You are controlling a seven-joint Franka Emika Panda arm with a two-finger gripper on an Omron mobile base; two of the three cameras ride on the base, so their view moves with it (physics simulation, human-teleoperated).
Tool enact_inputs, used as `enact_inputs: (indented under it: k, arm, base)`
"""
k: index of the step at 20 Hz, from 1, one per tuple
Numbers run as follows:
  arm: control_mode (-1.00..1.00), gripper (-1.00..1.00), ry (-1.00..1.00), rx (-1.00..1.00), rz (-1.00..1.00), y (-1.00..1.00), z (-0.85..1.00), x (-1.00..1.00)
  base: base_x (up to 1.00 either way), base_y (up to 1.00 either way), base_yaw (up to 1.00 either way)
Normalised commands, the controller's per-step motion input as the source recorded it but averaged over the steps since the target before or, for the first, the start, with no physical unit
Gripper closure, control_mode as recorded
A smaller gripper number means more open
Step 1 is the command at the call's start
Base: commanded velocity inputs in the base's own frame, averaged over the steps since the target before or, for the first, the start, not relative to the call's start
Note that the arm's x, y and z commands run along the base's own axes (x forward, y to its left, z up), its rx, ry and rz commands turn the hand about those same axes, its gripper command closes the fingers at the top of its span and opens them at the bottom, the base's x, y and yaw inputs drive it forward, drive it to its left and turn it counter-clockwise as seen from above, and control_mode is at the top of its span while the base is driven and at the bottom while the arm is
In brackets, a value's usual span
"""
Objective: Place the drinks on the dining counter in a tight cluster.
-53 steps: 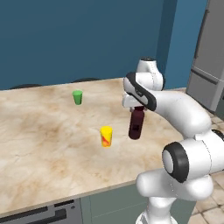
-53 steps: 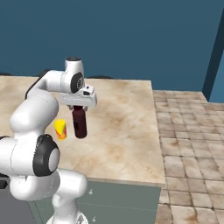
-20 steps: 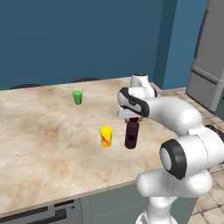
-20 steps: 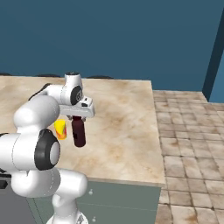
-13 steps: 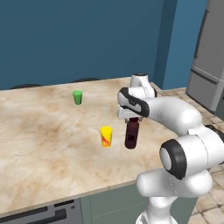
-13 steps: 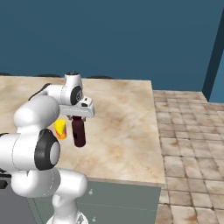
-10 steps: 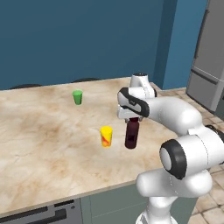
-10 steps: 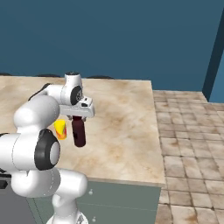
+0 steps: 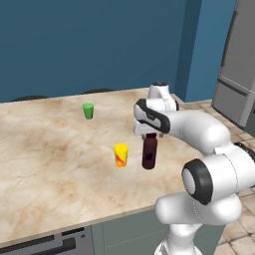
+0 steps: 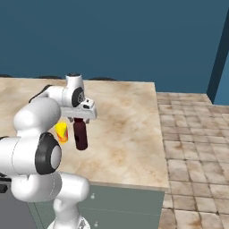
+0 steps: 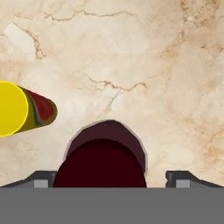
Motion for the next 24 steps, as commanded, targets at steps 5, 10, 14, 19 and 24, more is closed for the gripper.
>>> enact_inputs:
  k: [5, 10, 14, 19, 24]
  arm:
    - [-1.0, -1.0, -0.2, 0.01, 0.0, 0.0, 0.69, -0.49]
    - [-1.0, -1.0, -0.2, 0.04, 0.0, -0.02, 0.65, -0.96]
    - [-1.0, -1.0, -0.19, 0.03, 0.0, -0.01, 0.35, -1.0]
    - [-1.0, -1.0, -0.15, 0.0, 0.0, 0.0, 0.43, -0.98]
    - [-1.0, -1.0, -0.06, 0.0, 0.0, 0.0, 0.37, -0.63]
  base:
    - [0.0, 0.0, 0.0]
    - [0.0, 0.0, 0.0]
    - [0.0, 0.0, 0.0]
    - [0.0, 0.0, 0.0]
    - [0.0, 0.0, 0.0]
